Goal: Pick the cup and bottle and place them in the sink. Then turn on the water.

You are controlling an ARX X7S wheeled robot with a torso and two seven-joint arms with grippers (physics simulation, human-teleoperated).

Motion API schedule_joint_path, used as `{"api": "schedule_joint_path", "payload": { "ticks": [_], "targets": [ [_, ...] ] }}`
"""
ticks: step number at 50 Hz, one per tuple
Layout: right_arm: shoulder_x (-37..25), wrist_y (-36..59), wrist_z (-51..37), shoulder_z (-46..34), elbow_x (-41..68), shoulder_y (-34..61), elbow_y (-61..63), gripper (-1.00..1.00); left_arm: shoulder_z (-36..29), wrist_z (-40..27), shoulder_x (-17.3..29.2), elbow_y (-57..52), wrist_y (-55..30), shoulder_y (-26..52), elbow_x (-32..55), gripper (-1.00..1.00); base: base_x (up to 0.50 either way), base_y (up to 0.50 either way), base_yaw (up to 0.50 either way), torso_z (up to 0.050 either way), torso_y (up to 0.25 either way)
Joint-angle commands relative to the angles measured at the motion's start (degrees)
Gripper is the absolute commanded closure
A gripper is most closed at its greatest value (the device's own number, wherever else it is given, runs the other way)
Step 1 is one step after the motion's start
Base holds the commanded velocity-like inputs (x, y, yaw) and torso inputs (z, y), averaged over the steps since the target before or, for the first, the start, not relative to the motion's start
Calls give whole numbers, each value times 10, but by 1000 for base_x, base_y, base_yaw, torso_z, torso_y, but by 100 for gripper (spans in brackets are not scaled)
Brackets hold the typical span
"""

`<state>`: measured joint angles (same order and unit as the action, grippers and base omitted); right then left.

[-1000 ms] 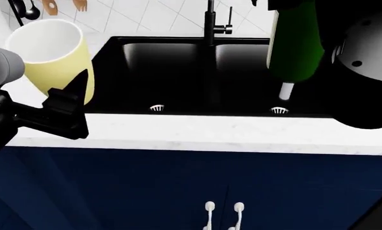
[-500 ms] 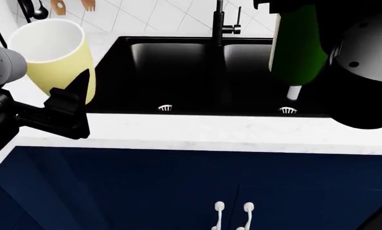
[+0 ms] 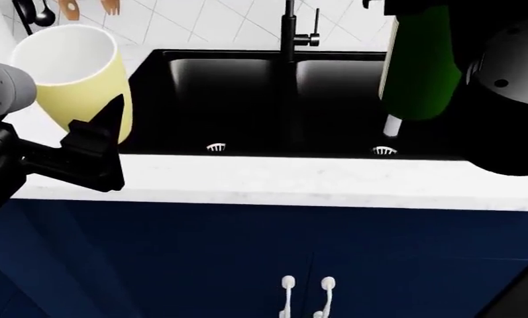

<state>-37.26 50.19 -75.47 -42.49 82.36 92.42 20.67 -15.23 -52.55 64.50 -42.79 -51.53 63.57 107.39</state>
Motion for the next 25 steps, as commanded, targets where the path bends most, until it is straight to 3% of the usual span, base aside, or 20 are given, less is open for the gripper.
{"api": "schedule_joint_path", "payload": {
  "ticks": [1, 25],
  "targets": [
    [4, 13, -1, 5, -3, 19, 1, 100, 5, -7, 4, 3, 6, 5, 4, 100, -16, 500, 0, 0, 0],
    [4, 42, -15, 3, 17, 47, -9, 100, 1, -9, 2, 10, 0, 20, 6, 100, -16, 500, 0, 0, 2]
  ]
}}
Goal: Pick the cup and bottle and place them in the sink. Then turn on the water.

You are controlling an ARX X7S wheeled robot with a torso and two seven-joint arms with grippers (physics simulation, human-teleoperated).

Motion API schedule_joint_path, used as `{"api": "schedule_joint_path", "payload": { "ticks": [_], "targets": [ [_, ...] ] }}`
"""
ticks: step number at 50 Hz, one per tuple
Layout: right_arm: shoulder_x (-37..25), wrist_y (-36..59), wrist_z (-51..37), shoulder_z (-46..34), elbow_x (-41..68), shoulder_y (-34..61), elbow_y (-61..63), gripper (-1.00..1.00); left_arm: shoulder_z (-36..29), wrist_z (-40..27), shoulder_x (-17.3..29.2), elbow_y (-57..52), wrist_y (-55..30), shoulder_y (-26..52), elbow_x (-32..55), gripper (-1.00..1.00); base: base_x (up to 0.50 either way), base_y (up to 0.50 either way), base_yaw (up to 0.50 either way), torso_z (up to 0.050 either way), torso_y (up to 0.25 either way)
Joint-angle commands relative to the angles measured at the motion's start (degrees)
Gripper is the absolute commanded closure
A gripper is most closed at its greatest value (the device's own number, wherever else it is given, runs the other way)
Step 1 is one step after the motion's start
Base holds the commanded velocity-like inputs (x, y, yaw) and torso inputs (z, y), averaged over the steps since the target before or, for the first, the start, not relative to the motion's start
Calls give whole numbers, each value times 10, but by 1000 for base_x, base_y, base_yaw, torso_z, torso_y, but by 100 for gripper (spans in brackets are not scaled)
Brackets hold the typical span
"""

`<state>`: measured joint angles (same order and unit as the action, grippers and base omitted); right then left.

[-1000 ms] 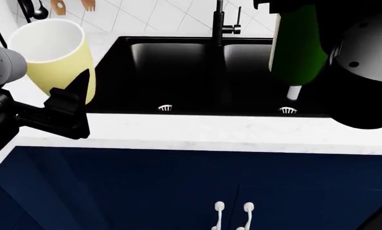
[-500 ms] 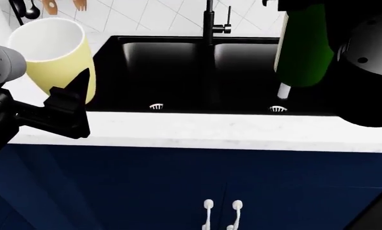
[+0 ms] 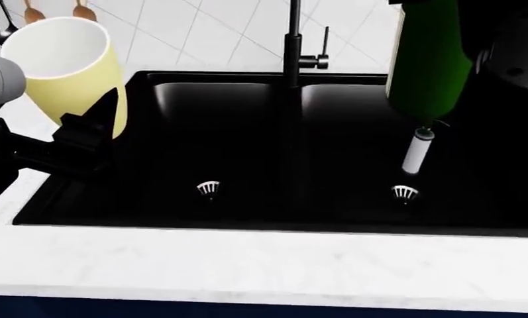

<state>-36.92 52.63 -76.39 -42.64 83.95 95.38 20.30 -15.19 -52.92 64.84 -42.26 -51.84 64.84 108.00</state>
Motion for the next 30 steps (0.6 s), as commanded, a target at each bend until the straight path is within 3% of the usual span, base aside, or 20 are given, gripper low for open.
{"api": "schedule_joint_path", "payload": {
  "ticks": [1, 30],
  "targets": [
    [0, 17, -6, 4, 1, 17, -6, 100, 0, -6, -1, 4, 3, 7, 0, 100, -16, 500, 0, 0, 0],
    [-22, 89, -55, -9, 58, 67, -22, 100, -9, -17, -6, 5, -3, 24, 11, 100, -16, 500, 0, 0, 3]
  ]
}}
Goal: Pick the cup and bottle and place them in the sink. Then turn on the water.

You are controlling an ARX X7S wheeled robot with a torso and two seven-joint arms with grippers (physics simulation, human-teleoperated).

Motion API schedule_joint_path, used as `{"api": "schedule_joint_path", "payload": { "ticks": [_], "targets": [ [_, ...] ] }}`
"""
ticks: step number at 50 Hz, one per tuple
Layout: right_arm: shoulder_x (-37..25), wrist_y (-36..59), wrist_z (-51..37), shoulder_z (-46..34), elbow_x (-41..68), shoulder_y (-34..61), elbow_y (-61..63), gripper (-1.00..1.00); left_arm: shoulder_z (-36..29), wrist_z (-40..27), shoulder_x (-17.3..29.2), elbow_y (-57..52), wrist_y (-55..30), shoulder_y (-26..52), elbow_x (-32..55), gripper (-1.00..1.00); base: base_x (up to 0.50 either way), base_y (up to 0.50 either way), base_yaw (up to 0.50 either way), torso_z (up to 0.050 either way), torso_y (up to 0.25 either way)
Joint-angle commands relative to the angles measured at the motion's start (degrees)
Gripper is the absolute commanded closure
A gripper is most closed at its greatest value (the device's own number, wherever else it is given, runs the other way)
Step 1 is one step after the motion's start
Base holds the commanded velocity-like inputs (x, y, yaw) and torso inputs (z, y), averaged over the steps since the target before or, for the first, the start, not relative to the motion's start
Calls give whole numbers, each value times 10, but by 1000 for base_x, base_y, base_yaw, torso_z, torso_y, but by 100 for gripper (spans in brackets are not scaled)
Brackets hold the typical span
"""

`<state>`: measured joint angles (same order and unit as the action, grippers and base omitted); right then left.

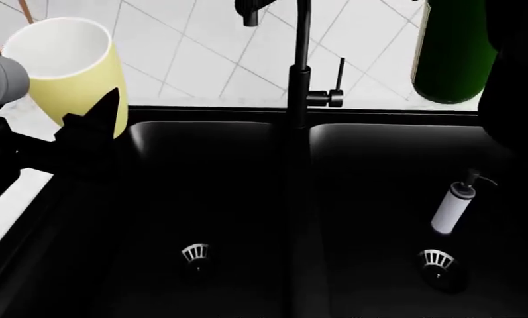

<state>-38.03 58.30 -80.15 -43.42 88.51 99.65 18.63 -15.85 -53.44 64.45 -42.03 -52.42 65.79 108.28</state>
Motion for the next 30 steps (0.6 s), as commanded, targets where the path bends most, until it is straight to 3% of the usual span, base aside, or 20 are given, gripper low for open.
{"api": "schedule_joint_path", "payload": {
  "ticks": [1, 11, 30],
  "targets": [
    [-12, 34, -18, -3, 13, 23, -5, 100, -4, -13, -3, 4, 1, 17, 9, 100, -15, 500, 0, 0, 0],
    [-13, 15, -6, 4, 17, 3, -2, 100, 3, -7, 3, 1, 5, 6, 5, 100, -12, 475, 0, 0, 2],
    [-18, 21, 43, -29, 7, -46, 7, 100, 4, -8, 3, 1, 7, 6, 5, 100, 0, 0, 0, 1, 1]
  ]
}}
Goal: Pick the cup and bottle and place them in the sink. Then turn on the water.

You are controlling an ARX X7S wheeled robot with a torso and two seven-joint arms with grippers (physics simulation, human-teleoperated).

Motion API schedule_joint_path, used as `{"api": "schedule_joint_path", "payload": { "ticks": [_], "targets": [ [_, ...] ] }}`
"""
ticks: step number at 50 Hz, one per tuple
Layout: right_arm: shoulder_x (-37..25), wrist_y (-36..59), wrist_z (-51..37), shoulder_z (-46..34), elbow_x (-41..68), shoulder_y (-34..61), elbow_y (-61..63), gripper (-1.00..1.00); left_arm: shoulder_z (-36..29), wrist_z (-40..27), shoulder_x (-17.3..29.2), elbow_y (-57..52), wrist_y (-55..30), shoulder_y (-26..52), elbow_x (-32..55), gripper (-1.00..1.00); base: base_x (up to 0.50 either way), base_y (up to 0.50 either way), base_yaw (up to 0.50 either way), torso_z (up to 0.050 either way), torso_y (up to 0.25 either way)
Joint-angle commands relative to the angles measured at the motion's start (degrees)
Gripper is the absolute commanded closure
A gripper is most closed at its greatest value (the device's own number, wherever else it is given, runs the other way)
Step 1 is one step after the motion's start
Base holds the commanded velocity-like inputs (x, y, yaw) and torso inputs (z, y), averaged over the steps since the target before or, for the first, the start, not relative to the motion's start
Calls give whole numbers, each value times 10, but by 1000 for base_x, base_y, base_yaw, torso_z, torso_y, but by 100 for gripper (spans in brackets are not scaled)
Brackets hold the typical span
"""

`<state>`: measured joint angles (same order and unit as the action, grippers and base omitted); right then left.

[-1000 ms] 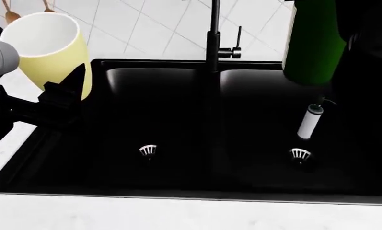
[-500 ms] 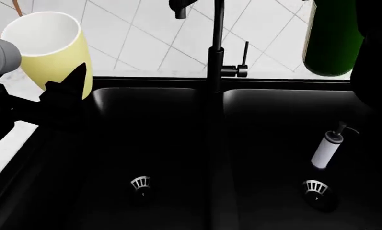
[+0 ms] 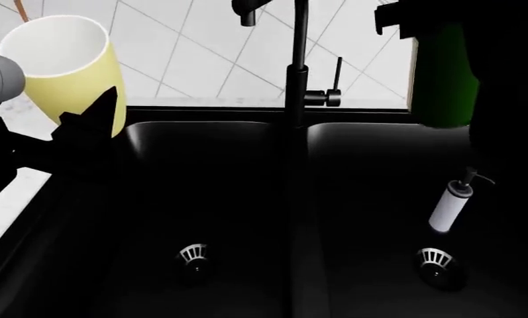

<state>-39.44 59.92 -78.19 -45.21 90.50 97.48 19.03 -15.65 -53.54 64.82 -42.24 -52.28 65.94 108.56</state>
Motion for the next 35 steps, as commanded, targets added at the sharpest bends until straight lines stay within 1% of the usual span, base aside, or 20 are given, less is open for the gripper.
{"api": "schedule_joint_path", "payload": {
  "ticks": [1, 22, 35],
  "targets": [
    [-3, 2, 24, -10, -13, -28, 3, 100, 2, -7, -1, 3, 6, 4, 3, 100, 0, 0, 0, 0, 0],
    [-10, -25, 47, -23, -27, -92, 4, 100, 5, -6, 2, 0, 9, -1, 2, 100, 0, 0, 0, 0, 1],
    [-30, -36, 55, -26, -36, -122, 5, 100, 2, -7, -1, 1, 8, -1, -1, 100, 0, 0, 0, 0, 1]
  ]
}}
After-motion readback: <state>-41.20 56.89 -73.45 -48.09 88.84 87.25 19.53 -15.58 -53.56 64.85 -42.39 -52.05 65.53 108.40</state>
